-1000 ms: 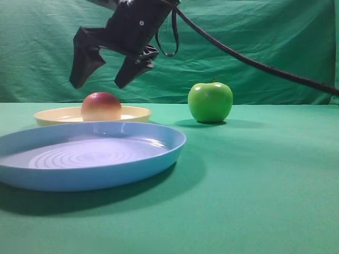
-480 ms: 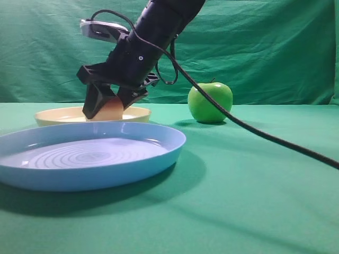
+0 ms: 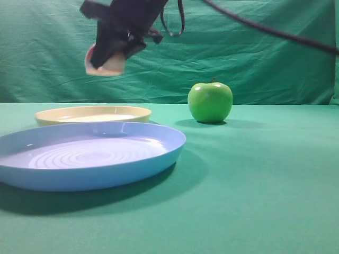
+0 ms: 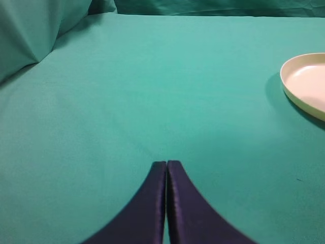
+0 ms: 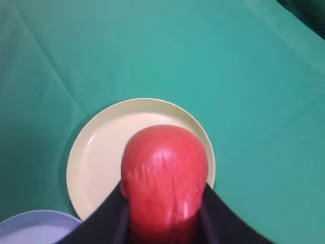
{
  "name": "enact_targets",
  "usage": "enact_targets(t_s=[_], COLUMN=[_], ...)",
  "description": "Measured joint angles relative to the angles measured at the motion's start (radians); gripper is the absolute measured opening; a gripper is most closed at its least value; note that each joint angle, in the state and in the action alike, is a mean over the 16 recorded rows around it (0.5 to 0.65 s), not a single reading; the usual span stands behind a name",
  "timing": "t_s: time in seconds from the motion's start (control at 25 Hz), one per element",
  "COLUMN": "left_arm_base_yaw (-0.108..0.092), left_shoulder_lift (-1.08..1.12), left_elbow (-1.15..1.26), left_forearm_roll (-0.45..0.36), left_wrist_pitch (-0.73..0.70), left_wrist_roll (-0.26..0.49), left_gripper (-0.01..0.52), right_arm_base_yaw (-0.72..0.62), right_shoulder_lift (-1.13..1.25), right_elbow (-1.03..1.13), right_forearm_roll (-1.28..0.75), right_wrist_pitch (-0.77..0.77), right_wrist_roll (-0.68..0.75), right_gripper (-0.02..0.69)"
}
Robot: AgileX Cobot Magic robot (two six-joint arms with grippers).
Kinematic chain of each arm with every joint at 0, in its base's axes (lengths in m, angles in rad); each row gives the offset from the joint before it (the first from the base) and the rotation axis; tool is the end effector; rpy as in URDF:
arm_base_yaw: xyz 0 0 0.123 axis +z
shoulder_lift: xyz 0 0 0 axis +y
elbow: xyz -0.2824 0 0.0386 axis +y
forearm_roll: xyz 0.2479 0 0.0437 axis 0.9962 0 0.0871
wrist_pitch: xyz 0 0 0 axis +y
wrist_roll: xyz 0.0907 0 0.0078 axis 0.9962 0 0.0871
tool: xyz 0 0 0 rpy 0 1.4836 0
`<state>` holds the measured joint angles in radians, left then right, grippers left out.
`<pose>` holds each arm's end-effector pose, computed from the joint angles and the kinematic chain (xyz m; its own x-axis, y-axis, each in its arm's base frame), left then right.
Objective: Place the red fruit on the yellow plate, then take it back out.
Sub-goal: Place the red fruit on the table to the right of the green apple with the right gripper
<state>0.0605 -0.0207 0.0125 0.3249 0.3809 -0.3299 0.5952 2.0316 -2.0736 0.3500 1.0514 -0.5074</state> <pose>0.0508 0.0139 0.1775 -0.2589 -0.0424 -0.9650 -0.1813 0.9834 0.0055 0.3659 0.2805 0.3450 -0.3893 -0.6352 -0.6671 -0.8609 0.5085 0.0182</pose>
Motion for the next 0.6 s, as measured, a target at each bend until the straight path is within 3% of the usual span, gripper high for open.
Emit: enact_targets(t_s=[0.32,0.6], left_arm_base_yaw=[0.000,0.000], left_shoulder_lift=[0.000,0.000], left_elbow=[0.000,0.000], left_forearm_roll=[0.000,0.000], left_wrist_pitch=[0.000,0.000], left_wrist_roll=[0.000,0.000], left_gripper=[0.000,0.000], right_arm_base_yaw=[-0.089,-0.149], right_shoulder_lift=[-0.249,-0.477], right_elbow=[0.092,0.369], right_forearm_roll=[-0.121,-0.173], right_wrist_pitch=[0.144,0.121], right_wrist_roll=[0.164,0.226], right_gripper=[0.188,0.188])
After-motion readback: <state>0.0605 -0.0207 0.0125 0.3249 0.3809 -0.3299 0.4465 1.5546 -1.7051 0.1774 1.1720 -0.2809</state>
